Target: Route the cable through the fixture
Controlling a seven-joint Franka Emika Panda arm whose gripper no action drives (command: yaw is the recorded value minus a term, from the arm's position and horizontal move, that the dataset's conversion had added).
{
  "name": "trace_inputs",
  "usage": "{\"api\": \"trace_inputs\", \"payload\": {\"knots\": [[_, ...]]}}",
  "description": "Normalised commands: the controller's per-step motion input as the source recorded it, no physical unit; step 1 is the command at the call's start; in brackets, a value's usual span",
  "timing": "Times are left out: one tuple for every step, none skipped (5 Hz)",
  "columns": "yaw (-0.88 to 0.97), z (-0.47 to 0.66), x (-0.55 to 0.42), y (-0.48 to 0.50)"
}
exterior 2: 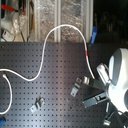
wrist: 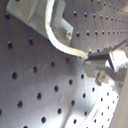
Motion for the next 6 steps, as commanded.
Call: {"api": "trace_inputs", "payload": {"knots": [[-0.03,0.43,-0.027,0.211],[0.0,0.35,-0.047,0.068],[0.02,0.17,-0.275,-0.185],[0.05,0.04,-0.383,-0.259],[0.07,0.0,-0.403,-0.266],[0.08,0.0,-0.383,-0.239]]}}
